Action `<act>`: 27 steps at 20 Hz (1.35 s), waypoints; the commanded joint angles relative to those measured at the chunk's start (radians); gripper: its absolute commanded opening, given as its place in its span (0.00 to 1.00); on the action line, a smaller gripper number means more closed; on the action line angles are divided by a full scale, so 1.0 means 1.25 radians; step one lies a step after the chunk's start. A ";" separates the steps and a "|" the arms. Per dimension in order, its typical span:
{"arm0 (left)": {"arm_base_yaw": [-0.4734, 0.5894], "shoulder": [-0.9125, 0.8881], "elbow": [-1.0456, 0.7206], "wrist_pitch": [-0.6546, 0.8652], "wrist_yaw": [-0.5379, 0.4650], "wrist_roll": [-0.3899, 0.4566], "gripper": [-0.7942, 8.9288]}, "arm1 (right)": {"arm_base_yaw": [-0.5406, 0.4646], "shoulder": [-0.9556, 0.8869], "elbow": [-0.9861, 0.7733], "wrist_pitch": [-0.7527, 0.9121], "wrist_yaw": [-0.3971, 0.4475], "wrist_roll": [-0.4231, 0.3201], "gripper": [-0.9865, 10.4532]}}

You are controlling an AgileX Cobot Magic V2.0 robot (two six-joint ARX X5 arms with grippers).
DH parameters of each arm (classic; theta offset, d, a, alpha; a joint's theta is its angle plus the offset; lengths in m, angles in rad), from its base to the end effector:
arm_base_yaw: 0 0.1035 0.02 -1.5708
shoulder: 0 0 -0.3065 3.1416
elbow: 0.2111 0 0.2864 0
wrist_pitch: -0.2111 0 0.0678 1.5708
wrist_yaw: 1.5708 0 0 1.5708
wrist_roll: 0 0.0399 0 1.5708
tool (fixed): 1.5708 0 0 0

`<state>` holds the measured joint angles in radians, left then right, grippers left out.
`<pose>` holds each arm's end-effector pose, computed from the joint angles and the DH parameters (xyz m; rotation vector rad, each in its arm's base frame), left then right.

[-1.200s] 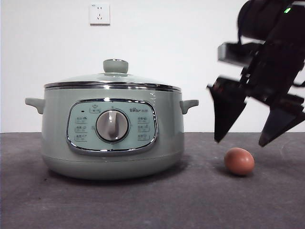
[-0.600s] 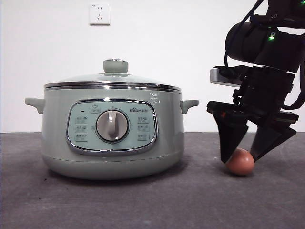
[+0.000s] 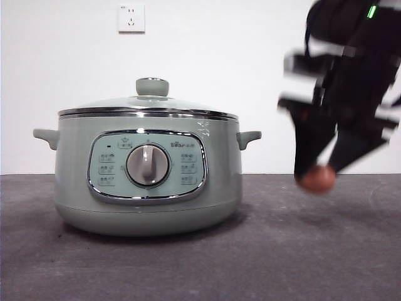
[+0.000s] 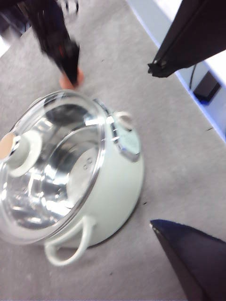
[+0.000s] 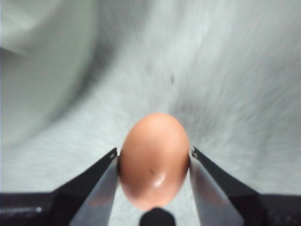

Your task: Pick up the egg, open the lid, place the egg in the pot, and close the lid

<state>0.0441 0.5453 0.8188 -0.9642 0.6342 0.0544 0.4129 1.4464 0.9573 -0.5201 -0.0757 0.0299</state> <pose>0.0894 -0.0197 0.3322 -0.1821 0.6443 -0.5834 0.2870 0.1290 0.2380 -0.1441 1.0103 0.4309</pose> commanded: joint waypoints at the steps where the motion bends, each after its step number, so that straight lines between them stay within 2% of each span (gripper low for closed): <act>1: 0.000 0.036 0.034 0.036 -0.006 -0.007 0.71 | 0.000 -0.097 0.000 -0.033 0.003 0.005 0.07; 6: -0.050 0.178 0.116 0.126 -0.027 -0.008 0.71 | 0.001 -0.309 0.000 -0.109 0.002 0.005 0.07; 8: -0.100 0.248 0.156 0.161 -0.070 -0.008 0.71 | 0.001 -0.378 0.000 -0.138 0.001 0.005 0.07; 12: -0.229 0.387 0.226 0.251 -0.209 -0.022 0.71 | 0.001 -0.478 0.000 -0.179 -0.001 0.005 0.07; 17: -0.364 0.550 0.291 0.355 -0.342 -0.022 0.71 | 0.001 -0.525 0.000 -0.226 -0.002 0.005 0.07; 19: -0.399 0.617 0.316 0.377 -0.367 -0.022 0.71 | 0.001 -0.530 0.000 -0.239 -0.002 0.005 0.07; 27: -0.428 0.745 0.330 0.442 -0.427 -0.022 0.71 | 0.001 -0.529 0.000 -0.240 -0.002 0.005 0.07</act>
<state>-0.4885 1.4719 1.2255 -0.4202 0.1043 0.0326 0.4129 0.7876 0.9573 -0.8295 -0.0776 0.0299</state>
